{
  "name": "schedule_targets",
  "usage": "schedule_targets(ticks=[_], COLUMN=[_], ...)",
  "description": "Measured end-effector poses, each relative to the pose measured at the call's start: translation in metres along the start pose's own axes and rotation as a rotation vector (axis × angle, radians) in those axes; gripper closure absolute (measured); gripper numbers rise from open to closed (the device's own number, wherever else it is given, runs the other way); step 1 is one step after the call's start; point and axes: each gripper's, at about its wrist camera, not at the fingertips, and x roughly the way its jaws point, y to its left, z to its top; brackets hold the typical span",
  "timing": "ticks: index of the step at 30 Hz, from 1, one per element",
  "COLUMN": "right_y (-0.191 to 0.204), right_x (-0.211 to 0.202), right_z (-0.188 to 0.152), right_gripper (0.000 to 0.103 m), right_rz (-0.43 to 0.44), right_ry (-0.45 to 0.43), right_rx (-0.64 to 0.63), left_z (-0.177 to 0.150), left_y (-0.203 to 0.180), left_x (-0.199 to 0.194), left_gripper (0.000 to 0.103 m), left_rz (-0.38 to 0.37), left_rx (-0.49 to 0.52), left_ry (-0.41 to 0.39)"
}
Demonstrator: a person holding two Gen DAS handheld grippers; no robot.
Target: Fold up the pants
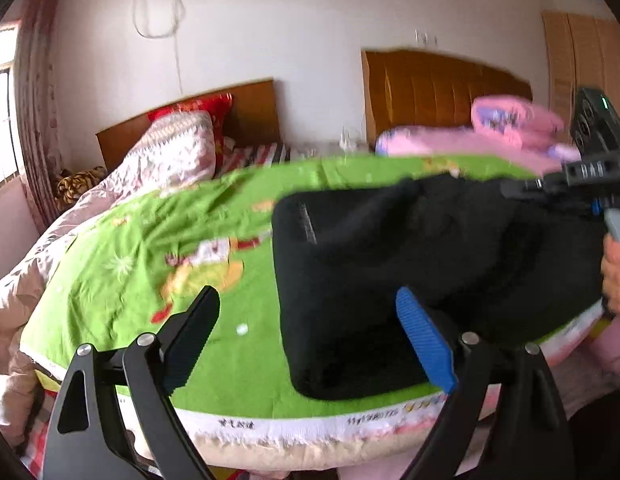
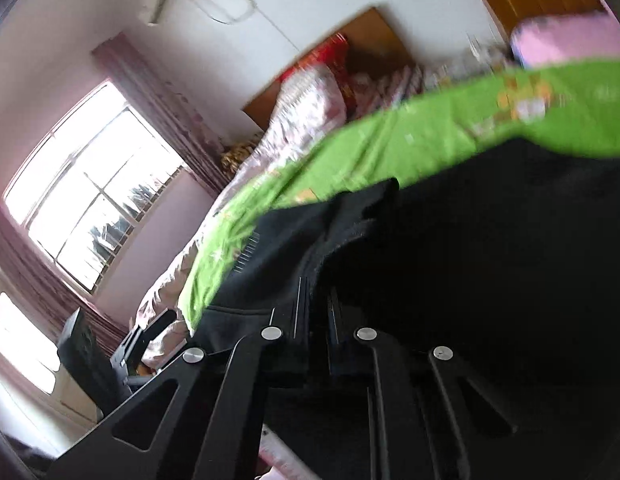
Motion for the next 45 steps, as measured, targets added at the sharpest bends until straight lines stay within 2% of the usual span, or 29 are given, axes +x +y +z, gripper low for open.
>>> schedule_targets(ticks=[3,6,10,12,15,18,21,22,23,25,26,27,29,31,32,34,36,39,43,44,45], right_y=[-0.005,-0.024,-0.051,-0.053,-0.048,-0.049,-0.053,-0.055,-0.056,-0.052,-0.044,-0.036,-0.032,-0.034,-0.034,-0.034,-0.03,-0.018,-0.036,-0.041,-0.044], right_x=[-0.015,-0.004,0.026,0.027,0.026,0.026,0.027,0.027,0.027,0.024,0.023,0.024,0.03,0.035,0.037,0.037,0.03,0.014,0.023,0.023,0.02], right_z=[-0.009,-0.02,-0.036,-0.038,-0.039,-0.039,-0.039,-0.037,-0.037,-0.032,-0.029,-0.025,-0.022,-0.022,-0.023,-0.025,-0.026,-0.03,-0.038,-0.039,-0.037], right_gripper=[0.091,0.091,0.09,0.089,0.086,0.086,0.085,0.081,0.072,0.02,0.015,0.014,0.018,0.043,0.05,0.084,0.089,0.09,0.088,0.086,0.073], right_rz=[-0.025,-0.036,-0.001,0.001,-0.007,0.011,0.021,0.03,0.059,0.16,0.154,0.111,0.108,0.086,0.071,0.036,0.015,-0.022,-0.059,-0.066,-0.071], right_ry=[-0.013,0.032,0.136,0.141,0.15,0.151,0.157,0.157,0.154,0.129,0.114,0.104,0.117,0.126,0.133,0.129,0.099,0.066,0.133,0.142,0.145], right_rx=[0.015,0.066,0.199,0.211,0.189,0.206,0.226,0.237,0.249,0.245,0.219,0.176,0.145,0.151,0.137,0.114,0.095,0.024,0.081,0.091,0.107], left_z=[0.013,0.019,0.01,0.003,-0.004,-0.008,-0.011,-0.01,-0.009,-0.004,0.0,0.004,0.018,0.029,0.035,0.038,0.035,0.025,0.014,0.013,0.013], left_y=[0.01,0.011,0.006,0.001,-0.006,-0.006,-0.013,-0.015,-0.015,-0.02,-0.023,-0.025,-0.028,-0.029,-0.033,-0.04,-0.048,-0.063,-0.072,-0.072,-0.072], left_x=[-0.01,0.0,0.052,0.064,0.064,0.062,0.057,0.056,0.054,0.051,0.048,0.046,0.043,0.045,0.051,0.066,0.081,0.087,0.085,0.086,0.088], left_gripper=[0.009,0.008,0.007,0.007,0.009,0.02,0.02,0.02,0.02,0.02,0.02,0.02,0.019,0.019,0.018,0.018,0.018,0.018,0.018,0.018,0.017], left_rz=[-0.029,0.021,0.018,-0.027,-0.08,-0.137,-0.141,-0.142,-0.14,-0.125,-0.108,-0.095,-0.087,-0.098,-0.095,-0.098,-0.095,-0.124,-0.121,-0.123,-0.126], left_rx=[-0.067,-0.058,-0.009,-0.008,-0.023,-0.031,0.037,0.054,0.066,0.103,0.126,0.137,0.134,0.122,0.119,0.129,0.144,0.177,0.198,0.193,0.187], left_ry=[-0.041,-0.02,0.141,0.178,0.183,0.194,0.204,0.209,0.213,0.204,0.189,0.173,0.132,0.112,0.113,0.145,0.186,0.23,0.227,0.225,0.229])
